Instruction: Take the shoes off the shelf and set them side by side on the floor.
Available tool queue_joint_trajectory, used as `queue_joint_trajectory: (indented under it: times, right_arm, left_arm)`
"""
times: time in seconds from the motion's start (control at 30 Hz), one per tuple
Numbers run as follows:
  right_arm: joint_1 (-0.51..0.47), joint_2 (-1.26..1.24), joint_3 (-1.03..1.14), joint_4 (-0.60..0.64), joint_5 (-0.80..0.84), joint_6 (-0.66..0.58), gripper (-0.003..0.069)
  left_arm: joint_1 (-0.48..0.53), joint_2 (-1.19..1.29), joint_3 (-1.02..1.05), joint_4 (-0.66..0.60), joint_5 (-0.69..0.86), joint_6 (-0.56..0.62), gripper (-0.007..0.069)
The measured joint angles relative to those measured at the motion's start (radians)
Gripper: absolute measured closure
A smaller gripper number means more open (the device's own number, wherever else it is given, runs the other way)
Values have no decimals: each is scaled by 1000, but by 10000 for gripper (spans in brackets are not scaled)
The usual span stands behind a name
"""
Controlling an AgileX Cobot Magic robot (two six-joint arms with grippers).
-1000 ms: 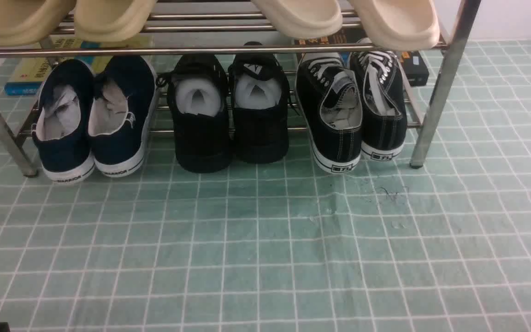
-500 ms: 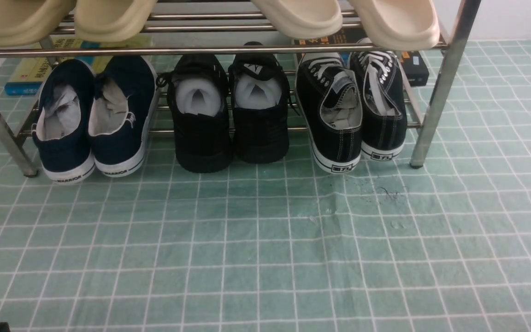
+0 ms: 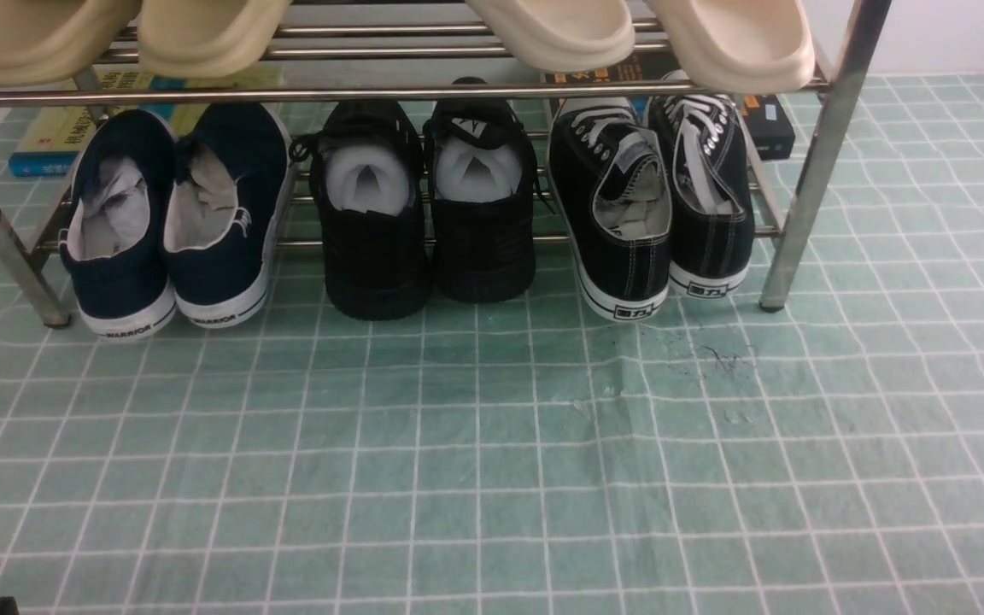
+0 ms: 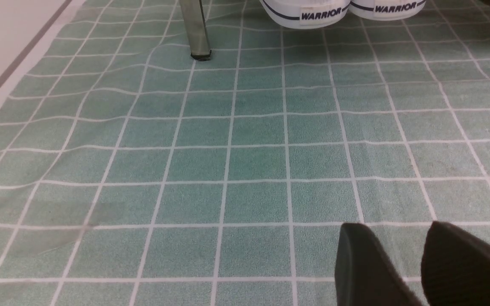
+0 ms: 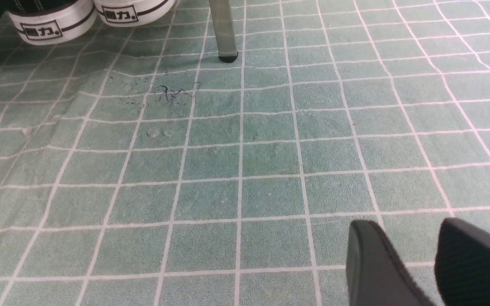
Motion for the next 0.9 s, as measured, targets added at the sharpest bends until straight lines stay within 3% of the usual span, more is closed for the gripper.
queue_joint_trajectory:
  times: [0.6, 0.7, 0.8, 0.83, 0.9]
  right_arm:
    - [0, 0, 0, 32, -6, 9, 419]
    - [0, 0, 3, 137, -29, 54, 419]
    - [0, 0, 12, 347, -71, 160, 419]
    - [0, 0, 12, 478, -101, 204, 419]
    - [0, 0, 12, 586, -118, 235, 419]
  left_arm:
    - [0, 0, 0, 0, 0, 0, 382]
    - [0, 0, 0, 0, 0, 0, 382]
    - [0, 0, 0, 0, 0, 0, 382]
    - [0, 0, 0, 0, 0, 0, 382]
    - [0, 0, 0, 0, 0, 0, 382]
